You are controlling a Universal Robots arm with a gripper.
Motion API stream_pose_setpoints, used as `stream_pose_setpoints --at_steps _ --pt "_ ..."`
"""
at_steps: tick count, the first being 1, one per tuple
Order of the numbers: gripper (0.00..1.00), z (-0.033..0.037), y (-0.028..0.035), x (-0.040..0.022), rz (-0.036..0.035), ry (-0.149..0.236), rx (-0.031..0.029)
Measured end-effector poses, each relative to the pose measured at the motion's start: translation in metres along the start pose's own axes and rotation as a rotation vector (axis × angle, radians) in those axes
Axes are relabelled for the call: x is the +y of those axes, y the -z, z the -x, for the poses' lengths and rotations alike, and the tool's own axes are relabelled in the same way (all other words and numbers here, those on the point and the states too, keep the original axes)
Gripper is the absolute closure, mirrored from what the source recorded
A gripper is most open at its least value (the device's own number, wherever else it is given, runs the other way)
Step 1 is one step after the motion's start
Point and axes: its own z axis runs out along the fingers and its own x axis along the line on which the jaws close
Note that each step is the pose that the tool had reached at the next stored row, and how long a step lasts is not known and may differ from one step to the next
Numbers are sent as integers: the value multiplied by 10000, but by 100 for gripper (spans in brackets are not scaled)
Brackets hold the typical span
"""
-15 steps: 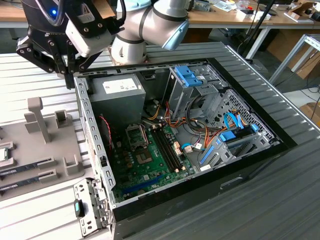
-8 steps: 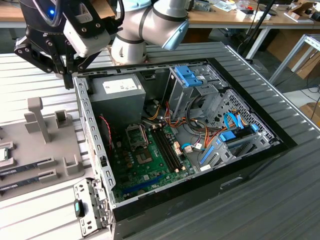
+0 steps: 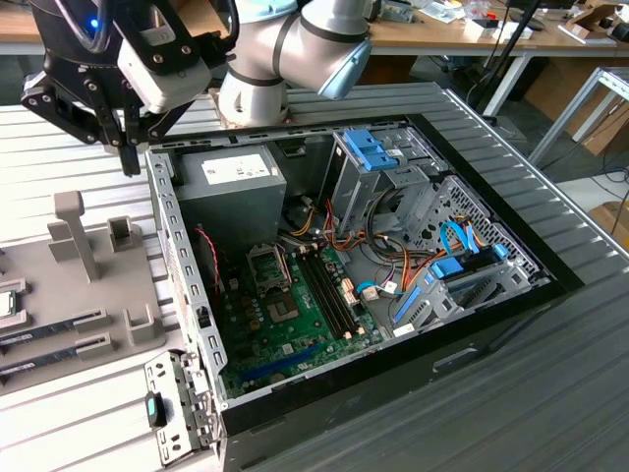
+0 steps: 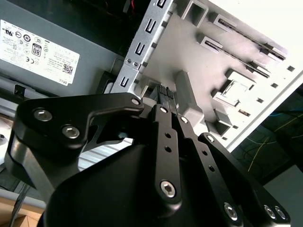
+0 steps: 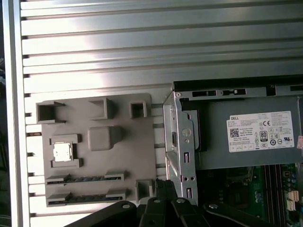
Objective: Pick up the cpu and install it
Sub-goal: 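Reach for the cpu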
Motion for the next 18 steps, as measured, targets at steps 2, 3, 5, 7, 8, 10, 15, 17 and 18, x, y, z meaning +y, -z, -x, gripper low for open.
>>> stream_pose_setpoints --at_steps 2,3,5,7,8,10,15,17,18 --pt "89 -13 0 -1 0 -1 0" --pt "89 -17 1 -1 0 -1 0" --pt "89 -27 1 -2 0 0 0" --pt "89 -38 1 -3 0 0 0" --pt "89 -42 1 -3 0 0 0" --pt "89 -52 1 -4 0 -1 0" --pt "89 -73 2 -5 0 0 0" --pt "89 -81 2 -6 0 0 -1" --pt "89 -84 2 -6 0 0 0"
